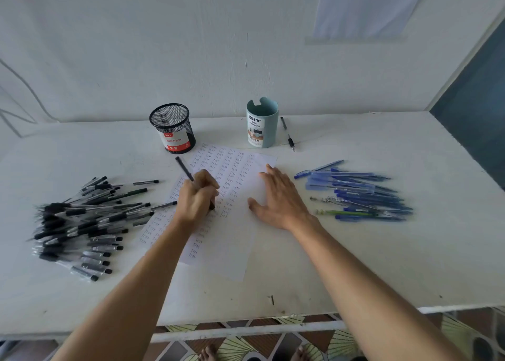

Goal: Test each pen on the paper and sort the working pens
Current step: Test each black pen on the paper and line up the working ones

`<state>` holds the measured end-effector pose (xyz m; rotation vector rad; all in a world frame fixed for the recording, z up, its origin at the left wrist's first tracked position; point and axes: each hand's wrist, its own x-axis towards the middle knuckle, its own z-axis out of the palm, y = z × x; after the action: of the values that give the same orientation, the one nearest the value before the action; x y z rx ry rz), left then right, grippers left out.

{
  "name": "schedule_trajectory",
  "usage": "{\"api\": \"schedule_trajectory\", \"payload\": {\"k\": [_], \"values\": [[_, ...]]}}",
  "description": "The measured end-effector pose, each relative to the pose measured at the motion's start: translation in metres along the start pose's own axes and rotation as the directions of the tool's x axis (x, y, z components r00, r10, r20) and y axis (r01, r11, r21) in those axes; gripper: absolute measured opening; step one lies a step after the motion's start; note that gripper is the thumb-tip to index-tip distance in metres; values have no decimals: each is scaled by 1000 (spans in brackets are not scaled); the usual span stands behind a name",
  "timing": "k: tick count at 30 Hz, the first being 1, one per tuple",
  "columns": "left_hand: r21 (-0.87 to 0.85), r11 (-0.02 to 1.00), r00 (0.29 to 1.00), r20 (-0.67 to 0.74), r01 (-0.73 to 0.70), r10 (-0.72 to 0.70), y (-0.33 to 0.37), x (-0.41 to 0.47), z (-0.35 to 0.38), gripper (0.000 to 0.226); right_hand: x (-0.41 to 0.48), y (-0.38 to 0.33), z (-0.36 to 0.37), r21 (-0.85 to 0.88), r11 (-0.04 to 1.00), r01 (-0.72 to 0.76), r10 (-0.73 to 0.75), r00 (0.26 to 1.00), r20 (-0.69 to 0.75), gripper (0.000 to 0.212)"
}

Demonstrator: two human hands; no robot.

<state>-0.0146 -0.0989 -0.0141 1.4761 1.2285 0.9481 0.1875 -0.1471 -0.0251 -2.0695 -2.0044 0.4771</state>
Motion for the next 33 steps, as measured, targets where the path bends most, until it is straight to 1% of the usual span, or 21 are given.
{"api": "schedule_trajectory", "payload": {"k": [1, 3, 5, 8, 10, 12, 14, 16, 20, 26, 28, 30, 31, 33], "values": [[-78, 997, 1000, 6, 8, -7, 1, 0, -1, 10, 0, 1, -2, -8, 1000, 2, -2, 1000, 13, 79], [-135, 991, 1000, 6, 12, -11, 0, 2, 0, 10, -1, 2, -5, -38, 999, -8, 9, 999, 31, 80], [-89, 996, 1000, -18, -9, 8, 0, 2, 3, 13, -3, 4, -5, -80, 997, -20, 23, 999, 34, 80], [-12, 1000, 999, -45, -8, 8, 4, 2, 4, 28, -7, 5, -1, -118, 993, -24, 26, 1000, 17, 80], [-26, 1000, 999, -50, 15, -16, 3, 2, 5, 36, -8, 6, 1, -113, 993, -18, 19, 1000, 7, 79], [-56, 998, 999, -42, 8, -11, 3, 2, 5, 48, -9, 7, 0, -113, 994, -6, 6, 1000, -2, 78], [-67, 998, 1000, -26, 6, -8, 4, 2, 6, 54, -9, 7, -1, -120, 993, 0, -1, 1000, -9, 77], [-66, 998, 1000, -3, 18, -18, 7, 1, 6, 52, -9, 6, 0, -123, 992, 1, -4, 1000, -17, 77], [-125, 992, 1000, 9, 23, -22, 11, -1, 1, 48, -9, 6, 2, -114, 993, 2, -7, 999, -42, 77], [-82, 995, 998, 32, 54, -52, 12, -3, -2, 36, -8, 6, 2, -119, 993, -12, 7, 999, -47, 79], [-19, 996, 994, 62, 88, -86, 14, -1, -1, 32, -8, 5, 3, -143, 989, -32, 23, 998, -61, 87], [101, 985, 985, 93, 138, -147, 15, 6, 2, 25, -8, 6, 4, -131, 991, -34, 26, 998, -61, 89], [185, 970, 979, 104, 156, -177, 16, 10, 5, 22, -8, 6, 4, -111, 993, -30, 24, 998, -54, 86], [399, 907, 974, 118, 131, -193, 17, 18, 12, 21, -8, 7, 3, -82, 996, -17, 13, 998, -54, 81]]}}
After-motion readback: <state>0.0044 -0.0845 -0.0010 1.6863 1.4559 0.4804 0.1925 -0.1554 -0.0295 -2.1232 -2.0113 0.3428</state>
